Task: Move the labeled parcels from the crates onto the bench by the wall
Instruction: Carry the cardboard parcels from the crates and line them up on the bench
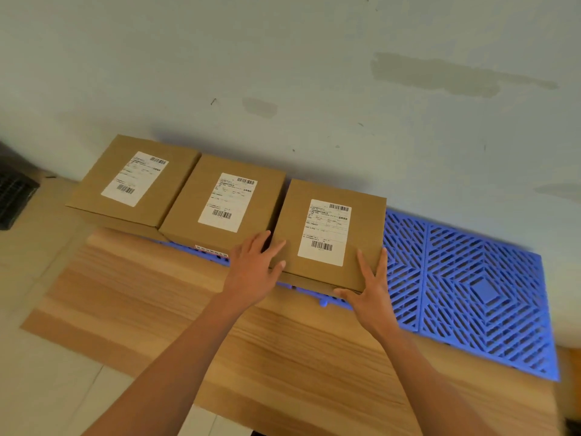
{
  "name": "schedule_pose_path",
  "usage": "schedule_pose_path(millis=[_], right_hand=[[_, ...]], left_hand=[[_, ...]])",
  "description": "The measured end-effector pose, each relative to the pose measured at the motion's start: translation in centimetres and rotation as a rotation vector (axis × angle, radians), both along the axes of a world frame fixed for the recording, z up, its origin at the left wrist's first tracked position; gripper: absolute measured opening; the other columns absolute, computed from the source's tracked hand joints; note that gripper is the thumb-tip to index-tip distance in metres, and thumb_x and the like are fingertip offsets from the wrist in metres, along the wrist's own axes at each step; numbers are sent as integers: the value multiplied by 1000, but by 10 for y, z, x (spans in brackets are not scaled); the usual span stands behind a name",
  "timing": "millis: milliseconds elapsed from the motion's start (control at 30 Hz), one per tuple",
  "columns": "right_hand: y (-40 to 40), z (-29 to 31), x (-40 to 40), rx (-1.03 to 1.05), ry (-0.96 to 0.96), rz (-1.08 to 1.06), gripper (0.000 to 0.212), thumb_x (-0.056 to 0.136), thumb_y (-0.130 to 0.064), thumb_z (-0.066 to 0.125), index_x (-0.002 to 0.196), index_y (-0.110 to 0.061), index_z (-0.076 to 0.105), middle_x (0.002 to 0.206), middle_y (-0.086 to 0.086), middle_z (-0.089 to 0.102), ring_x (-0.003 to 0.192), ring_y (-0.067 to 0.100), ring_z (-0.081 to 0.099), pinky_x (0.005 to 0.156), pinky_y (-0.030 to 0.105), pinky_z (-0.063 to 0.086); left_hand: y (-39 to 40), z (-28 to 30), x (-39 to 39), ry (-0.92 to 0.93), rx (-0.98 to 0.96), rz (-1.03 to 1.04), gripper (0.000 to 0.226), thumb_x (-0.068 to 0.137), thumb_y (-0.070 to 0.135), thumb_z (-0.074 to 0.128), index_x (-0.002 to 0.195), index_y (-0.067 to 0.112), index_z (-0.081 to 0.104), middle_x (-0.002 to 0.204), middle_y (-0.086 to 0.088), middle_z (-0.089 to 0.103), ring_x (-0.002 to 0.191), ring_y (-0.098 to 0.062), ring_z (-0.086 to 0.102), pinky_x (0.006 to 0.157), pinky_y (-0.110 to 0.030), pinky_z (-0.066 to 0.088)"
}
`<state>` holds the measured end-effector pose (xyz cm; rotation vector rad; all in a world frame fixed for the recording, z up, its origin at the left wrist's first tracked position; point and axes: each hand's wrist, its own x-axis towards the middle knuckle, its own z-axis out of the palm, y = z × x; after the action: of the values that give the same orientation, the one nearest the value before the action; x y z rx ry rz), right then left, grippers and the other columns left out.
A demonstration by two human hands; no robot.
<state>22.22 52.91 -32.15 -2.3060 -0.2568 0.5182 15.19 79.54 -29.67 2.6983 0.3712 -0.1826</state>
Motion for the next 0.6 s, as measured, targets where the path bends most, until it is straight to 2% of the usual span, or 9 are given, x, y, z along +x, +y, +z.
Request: schedule_pose_path(millis=[100, 233, 367, 600], right_hand=[[8, -6, 3, 3, 16, -12, 107, 81, -31, 82, 154, -52, 7, 155, -26, -37, 154, 14, -6, 120, 44, 31], [13, -11, 6, -7, 20, 1, 106, 81, -33, 81, 155, -54, 7, 153, -27, -39, 155, 17, -2, 119, 48, 33], [12, -10, 9, -33, 15, 4, 107, 79, -37, 82, 153, -56, 7, 154, -25, -39, 155, 19, 0, 118, 52, 34], [18, -3, 5, -242, -111, 71, 102, 85, -40, 76, 160, -35, 6, 157, -10, -40, 153, 22, -20, 118, 47, 28]], left_hand=[[5, -6, 2, 69, 74, -56, 52, 104, 48, 44, 154, 41, 34, 167, -4, 19, 153, -26, 11, 118, -51, 18], [6, -12, 4, 47, 129, -68, 50, 100, 45, 52, 149, 40, 44, 162, -6, 30, 148, -28, 23, 112, -55, 28], [5, -13, 6, 47, 157, -71, 51, 98, 43, 57, 148, 39, 46, 160, -5, 33, 146, -28, 27, 109, -56, 30], [3, -10, 7, 68, 181, -93, 54, 96, 42, 59, 148, 36, 44, 160, -2, 31, 144, -29, 27, 108, -57, 32]])
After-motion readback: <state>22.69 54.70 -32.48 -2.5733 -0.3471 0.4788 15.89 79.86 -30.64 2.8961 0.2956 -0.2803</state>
